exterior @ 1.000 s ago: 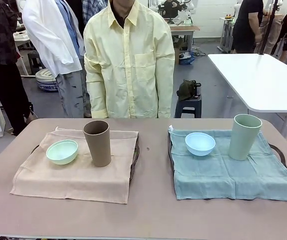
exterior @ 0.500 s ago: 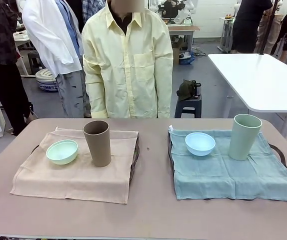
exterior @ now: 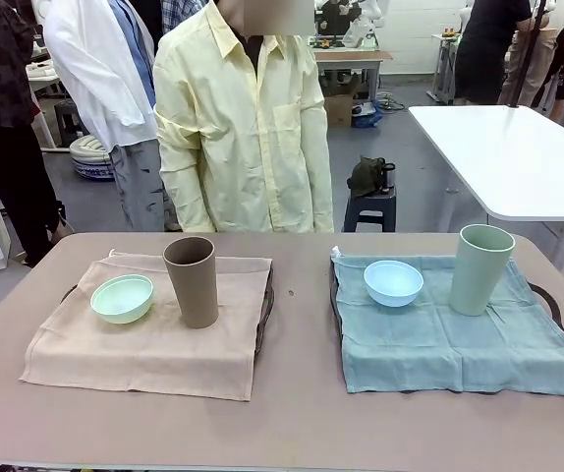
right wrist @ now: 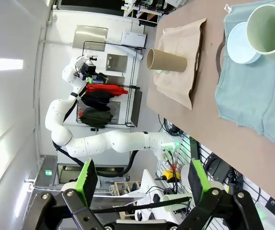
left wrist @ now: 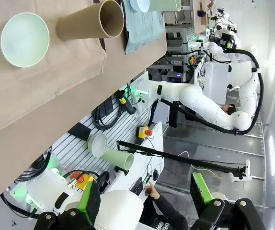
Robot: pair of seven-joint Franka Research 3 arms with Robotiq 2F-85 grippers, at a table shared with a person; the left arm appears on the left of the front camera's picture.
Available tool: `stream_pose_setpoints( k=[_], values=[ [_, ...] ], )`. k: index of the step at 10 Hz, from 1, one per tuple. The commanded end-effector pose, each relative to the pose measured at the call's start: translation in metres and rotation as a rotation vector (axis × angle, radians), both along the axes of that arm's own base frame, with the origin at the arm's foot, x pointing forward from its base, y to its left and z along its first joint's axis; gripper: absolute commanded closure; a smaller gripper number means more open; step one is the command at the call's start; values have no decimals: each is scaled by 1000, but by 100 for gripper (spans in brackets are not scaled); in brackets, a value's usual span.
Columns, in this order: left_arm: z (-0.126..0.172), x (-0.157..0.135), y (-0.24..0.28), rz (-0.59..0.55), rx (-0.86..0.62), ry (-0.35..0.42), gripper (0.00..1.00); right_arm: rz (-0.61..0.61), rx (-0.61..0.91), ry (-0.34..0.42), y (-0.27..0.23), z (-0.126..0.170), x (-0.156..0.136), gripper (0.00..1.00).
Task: Set up a tray with a mat and arrange the tableware.
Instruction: Place the Picnic Bowl and Reusable plastic cup back onto the Handle tray in front of the human's position.
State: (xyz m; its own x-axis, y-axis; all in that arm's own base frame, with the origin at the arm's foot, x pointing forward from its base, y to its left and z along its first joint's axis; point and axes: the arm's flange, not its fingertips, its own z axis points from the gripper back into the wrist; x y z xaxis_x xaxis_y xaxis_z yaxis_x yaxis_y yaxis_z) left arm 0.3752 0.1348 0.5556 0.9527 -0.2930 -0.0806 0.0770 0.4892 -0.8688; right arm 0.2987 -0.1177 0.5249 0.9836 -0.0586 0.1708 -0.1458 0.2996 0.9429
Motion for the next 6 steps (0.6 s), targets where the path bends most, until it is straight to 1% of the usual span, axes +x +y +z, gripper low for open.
stream_pose_setpoints(
  k=[1,6],
  values=[
    [0,-1,0,5,-19,-6,0,6,14,-3,0,-2,-2,0],
    [0,-1,0,5,-19,-6,0,6,14,-3,0,-2,-2,0]
  ],
)
